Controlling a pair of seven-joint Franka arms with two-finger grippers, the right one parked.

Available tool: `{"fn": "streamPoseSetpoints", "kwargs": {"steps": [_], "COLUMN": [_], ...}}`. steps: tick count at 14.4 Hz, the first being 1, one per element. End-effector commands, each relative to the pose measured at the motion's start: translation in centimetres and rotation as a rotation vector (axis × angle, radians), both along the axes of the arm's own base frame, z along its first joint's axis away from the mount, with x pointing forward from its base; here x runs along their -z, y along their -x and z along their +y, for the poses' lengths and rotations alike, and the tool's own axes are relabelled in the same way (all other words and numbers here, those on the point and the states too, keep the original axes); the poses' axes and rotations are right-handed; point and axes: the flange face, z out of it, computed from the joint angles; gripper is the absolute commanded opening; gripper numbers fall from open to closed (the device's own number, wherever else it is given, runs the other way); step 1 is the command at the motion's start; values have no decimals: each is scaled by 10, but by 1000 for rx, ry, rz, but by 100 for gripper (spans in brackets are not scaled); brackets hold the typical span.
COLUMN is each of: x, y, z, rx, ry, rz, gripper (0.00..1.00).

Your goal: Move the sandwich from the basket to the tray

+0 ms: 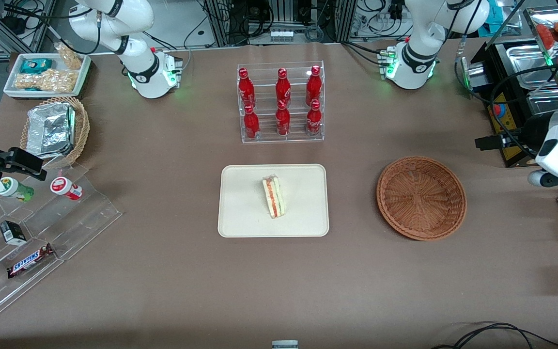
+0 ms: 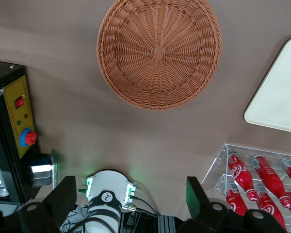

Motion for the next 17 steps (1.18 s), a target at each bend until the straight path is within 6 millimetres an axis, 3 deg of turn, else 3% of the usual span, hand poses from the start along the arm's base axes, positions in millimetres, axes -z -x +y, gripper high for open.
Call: {"fn": "streamPoseSetpoints", "kwargs": {"steps": [1,2,3,4,6,9,11,14,17], "x": [-21,-15,-25,-36,-37,-55,-74,-106,-115], "y": [13,11,15,20,19,21,24,50,65], "z": [13,29,16,23,19,16,-3,-21,-39], "rx": [-12,-26,29,41,56,99,132,151,170], "ry": [0,28,35,-14,-42,-14,-33,-60,-41], "rz": [-25,-7,-24,-43,-50,-96,-181,-257,-272], "gripper": [100,100,100,100,100,100,100,100,100]}}
